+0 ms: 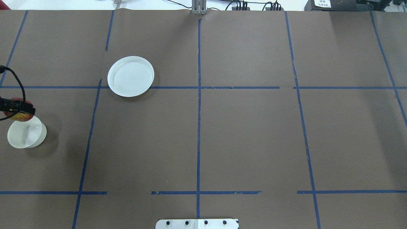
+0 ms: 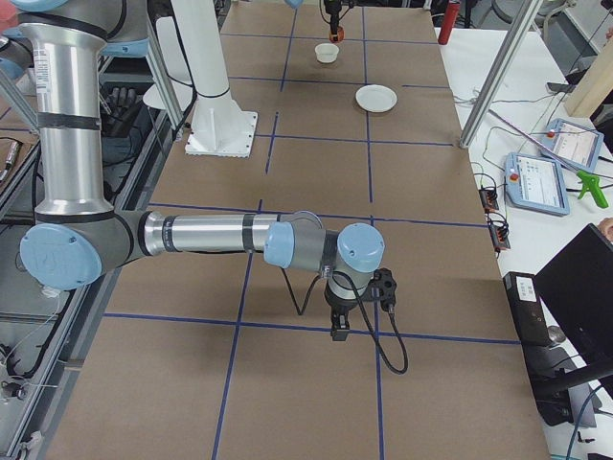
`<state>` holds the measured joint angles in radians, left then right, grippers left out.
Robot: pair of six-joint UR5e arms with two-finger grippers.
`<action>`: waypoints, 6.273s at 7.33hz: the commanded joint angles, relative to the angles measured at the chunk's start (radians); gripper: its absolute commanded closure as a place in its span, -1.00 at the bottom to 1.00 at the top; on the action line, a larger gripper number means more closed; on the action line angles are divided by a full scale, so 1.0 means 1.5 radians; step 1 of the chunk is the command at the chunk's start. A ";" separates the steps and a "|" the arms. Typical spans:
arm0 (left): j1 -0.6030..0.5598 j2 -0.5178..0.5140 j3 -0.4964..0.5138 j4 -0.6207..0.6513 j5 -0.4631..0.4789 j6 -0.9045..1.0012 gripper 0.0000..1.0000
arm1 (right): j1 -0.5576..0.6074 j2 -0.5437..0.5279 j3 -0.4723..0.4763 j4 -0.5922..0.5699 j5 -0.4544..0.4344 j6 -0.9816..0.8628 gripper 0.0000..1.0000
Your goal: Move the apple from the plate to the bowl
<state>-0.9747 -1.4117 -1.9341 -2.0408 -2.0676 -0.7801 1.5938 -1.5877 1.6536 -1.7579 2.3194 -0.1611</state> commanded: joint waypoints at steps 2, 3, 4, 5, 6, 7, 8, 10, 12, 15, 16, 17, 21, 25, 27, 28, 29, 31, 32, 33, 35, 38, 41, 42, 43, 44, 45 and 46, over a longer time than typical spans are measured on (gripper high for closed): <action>0.007 0.011 0.055 -0.034 0.000 -0.006 1.00 | 0.000 0.000 0.000 0.000 0.000 0.000 -1.00; 0.007 0.013 0.057 -0.034 0.000 -0.003 1.00 | 0.000 0.000 0.000 0.000 0.000 0.000 -1.00; 0.009 0.013 0.069 -0.034 0.000 0.000 1.00 | 0.000 0.000 0.000 0.000 0.000 0.000 -1.00; 0.012 0.010 0.083 -0.036 -0.001 0.002 1.00 | 0.000 0.000 0.000 0.000 0.000 0.000 -1.00; 0.013 0.010 0.083 -0.035 -0.004 0.002 1.00 | 0.000 0.000 0.000 0.000 0.000 0.000 -1.00; 0.018 0.010 0.083 -0.034 -0.007 0.001 1.00 | 0.000 0.000 0.000 0.000 0.000 0.000 -1.00; 0.030 0.010 0.082 -0.033 -0.008 0.001 1.00 | 0.000 0.000 0.000 0.000 0.000 0.000 -1.00; 0.042 0.010 0.086 -0.033 -0.008 0.001 1.00 | 0.000 0.000 0.000 0.000 0.000 0.000 -1.00; 0.042 0.010 0.093 -0.035 -0.008 0.003 -0.98 | 0.000 0.000 0.000 0.000 0.000 0.000 -1.00; 0.039 0.007 0.078 -0.028 -0.035 0.004 -1.00 | 0.000 0.000 0.000 0.000 0.000 0.000 -1.00; 0.032 0.006 0.041 -0.021 -0.056 0.005 -1.00 | 0.000 0.000 0.000 0.000 0.000 0.000 -1.00; 0.013 0.004 0.030 0.001 -0.077 0.020 -1.00 | 0.000 0.000 0.000 0.000 0.000 0.000 -1.00; -0.192 -0.288 0.067 0.388 -0.069 0.360 -1.00 | 0.000 0.000 0.000 0.000 0.000 0.000 -1.00; -0.378 -0.262 0.249 0.302 -0.084 0.512 -1.00 | 0.000 0.000 0.000 0.000 0.000 0.000 -1.00; -0.425 -0.198 0.252 0.308 -0.113 0.558 -1.00 | 0.000 0.000 0.000 0.000 -0.001 0.000 -1.00; -0.426 -0.162 0.255 0.311 -0.168 0.558 -1.00 | 0.000 0.000 0.000 0.000 0.000 0.000 -1.00; -0.425 -0.126 0.249 0.311 -0.180 0.558 -1.00 | 0.000 0.000 0.000 0.000 0.000 0.000 -1.00; -0.426 -0.067 0.206 0.311 -0.180 0.557 -1.00 | 0.000 0.000 0.000 0.000 0.000 0.000 -1.00; -0.425 -0.062 0.210 0.312 -0.180 0.557 -1.00 | 0.000 0.000 0.000 0.000 0.000 0.000 -1.00; -0.425 -0.062 0.216 0.313 -0.180 0.557 -1.00 | 0.000 0.000 0.000 0.000 0.000 0.000 -1.00; -0.425 -0.061 0.219 0.312 -0.180 0.557 -1.00 | 0.000 0.000 0.000 0.000 0.000 0.000 -1.00; -0.425 -0.062 0.219 0.312 -0.180 0.558 -1.00 | 0.000 0.000 0.000 0.000 0.000 0.000 -1.00; -0.424 -0.062 0.218 0.310 -0.181 0.558 -1.00 | 0.000 0.000 0.000 0.000 0.000 0.000 -1.00; -0.424 -0.062 0.219 0.308 -0.181 0.558 -1.00 | 0.000 0.000 0.000 0.000 0.000 0.000 -1.00; -0.424 -0.062 0.219 0.307 -0.181 0.558 -1.00 | 0.000 0.000 0.000 0.000 0.000 0.000 -1.00; -0.424 -0.062 0.219 0.307 -0.181 0.558 -1.00 | 0.000 0.000 0.000 0.000 0.000 0.000 -1.00; -0.424 -0.062 0.219 0.306 -0.181 0.558 -1.00 | 0.000 0.000 0.000 0.000 0.000 0.000 -1.00; -0.424 -0.062 0.219 0.305 -0.181 0.558 -1.00 | 0.000 0.000 0.000 0.000 0.000 0.000 -1.00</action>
<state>-1.6107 -1.5048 -1.6061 -1.5813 -2.3393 0.0568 1.5938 -1.5877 1.6536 -1.7579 2.3194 -0.1611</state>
